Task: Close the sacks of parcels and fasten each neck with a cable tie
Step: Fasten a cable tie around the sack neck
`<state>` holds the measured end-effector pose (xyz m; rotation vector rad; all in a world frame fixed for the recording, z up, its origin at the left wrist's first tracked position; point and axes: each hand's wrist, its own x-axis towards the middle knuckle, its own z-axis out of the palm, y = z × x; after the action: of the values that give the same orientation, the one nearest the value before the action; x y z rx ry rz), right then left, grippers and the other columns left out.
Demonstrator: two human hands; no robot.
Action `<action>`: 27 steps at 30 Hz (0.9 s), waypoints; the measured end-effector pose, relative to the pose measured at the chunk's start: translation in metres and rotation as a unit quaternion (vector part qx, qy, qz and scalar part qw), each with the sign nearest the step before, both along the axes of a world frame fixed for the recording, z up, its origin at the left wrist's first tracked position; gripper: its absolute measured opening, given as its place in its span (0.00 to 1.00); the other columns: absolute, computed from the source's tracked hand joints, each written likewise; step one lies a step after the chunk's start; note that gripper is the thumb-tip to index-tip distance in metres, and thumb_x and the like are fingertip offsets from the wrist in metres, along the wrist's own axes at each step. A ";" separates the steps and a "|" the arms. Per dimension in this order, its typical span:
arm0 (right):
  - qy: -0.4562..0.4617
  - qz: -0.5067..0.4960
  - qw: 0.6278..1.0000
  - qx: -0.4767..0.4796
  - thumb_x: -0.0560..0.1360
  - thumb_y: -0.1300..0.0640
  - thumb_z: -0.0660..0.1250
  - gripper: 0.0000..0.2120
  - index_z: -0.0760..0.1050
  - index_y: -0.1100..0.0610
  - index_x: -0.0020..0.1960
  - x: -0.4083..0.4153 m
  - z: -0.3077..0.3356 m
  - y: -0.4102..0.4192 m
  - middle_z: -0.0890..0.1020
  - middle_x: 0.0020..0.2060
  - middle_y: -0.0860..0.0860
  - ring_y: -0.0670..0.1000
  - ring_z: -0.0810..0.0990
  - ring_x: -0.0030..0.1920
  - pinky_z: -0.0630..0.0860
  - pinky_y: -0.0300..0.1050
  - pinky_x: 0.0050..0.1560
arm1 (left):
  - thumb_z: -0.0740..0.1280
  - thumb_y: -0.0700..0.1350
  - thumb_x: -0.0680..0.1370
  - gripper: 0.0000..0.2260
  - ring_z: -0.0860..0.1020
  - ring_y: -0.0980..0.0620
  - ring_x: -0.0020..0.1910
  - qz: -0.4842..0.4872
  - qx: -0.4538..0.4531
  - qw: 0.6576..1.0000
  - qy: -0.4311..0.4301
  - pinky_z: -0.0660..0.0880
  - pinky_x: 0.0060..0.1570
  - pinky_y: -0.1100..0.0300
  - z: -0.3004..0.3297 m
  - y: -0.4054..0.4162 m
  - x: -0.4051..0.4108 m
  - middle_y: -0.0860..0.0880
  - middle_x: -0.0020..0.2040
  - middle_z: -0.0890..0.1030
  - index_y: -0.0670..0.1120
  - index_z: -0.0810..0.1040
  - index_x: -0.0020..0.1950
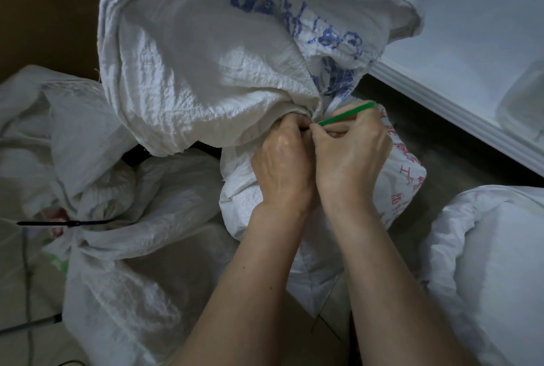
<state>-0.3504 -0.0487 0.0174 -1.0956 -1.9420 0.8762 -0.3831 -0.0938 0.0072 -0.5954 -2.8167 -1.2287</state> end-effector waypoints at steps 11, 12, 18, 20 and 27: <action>-0.036 0.019 0.999 -0.013 0.67 0.63 0.75 0.20 0.69 0.60 0.54 0.002 0.003 0.003 0.66 0.35 0.39 0.34 0.64 0.32 0.58 0.14 0.37 | 0.62 0.47 0.79 0.07 0.77 0.50 0.47 -0.035 -0.035 0.999 0.014 0.64 0.39 0.60 0.002 -0.004 0.003 0.50 0.48 0.81 0.49 0.78 0.53; -0.029 0.020 0.999 -0.014 0.67 0.63 0.75 0.21 0.68 0.60 0.55 0.002 0.002 0.003 0.67 0.35 0.39 0.35 0.65 0.32 0.59 0.14 0.37 | 0.62 0.48 0.79 0.08 0.77 0.50 0.47 -0.035 -0.040 0.998 0.015 0.63 0.39 0.60 0.002 -0.005 0.003 0.50 0.48 0.81 0.49 0.78 0.54; 0.047 0.037 0.997 -0.045 0.66 0.65 0.76 0.21 0.67 0.56 0.51 0.002 0.000 0.000 0.80 0.39 0.49 0.45 0.81 0.39 0.77 0.29 0.41 | 0.62 0.47 0.79 0.07 0.78 0.50 0.46 -0.009 -0.019 0.999 0.025 0.64 0.39 0.59 -0.001 -0.006 0.000 0.50 0.47 0.82 0.50 0.79 0.53; 0.060 0.039 0.995 -0.064 0.67 0.65 0.75 0.17 0.72 0.58 0.51 0.001 -0.003 -0.001 0.81 0.39 0.49 0.46 0.82 0.41 0.80 0.38 0.43 | 0.63 0.46 0.78 0.07 0.78 0.49 0.45 0.013 0.009 0.999 0.028 0.65 0.38 0.59 -0.003 -0.006 -0.002 0.50 0.47 0.81 0.50 0.80 0.50; 0.021 0.062 0.997 -0.031 0.72 0.60 0.72 0.03 0.83 0.56 0.45 0.005 -0.001 0.006 0.83 0.38 0.47 0.43 0.80 0.40 0.73 0.28 0.44 | 0.65 0.49 0.77 0.07 0.78 0.48 0.39 0.019 0.005 0.996 0.091 0.70 0.33 0.56 -0.006 -0.003 0.001 0.50 0.49 0.79 0.50 0.82 0.48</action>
<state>-0.3457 -0.0425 0.0165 -0.9928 -1.9760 1.0242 -0.3819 -0.0968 0.0009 -0.6160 -2.6582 -1.1215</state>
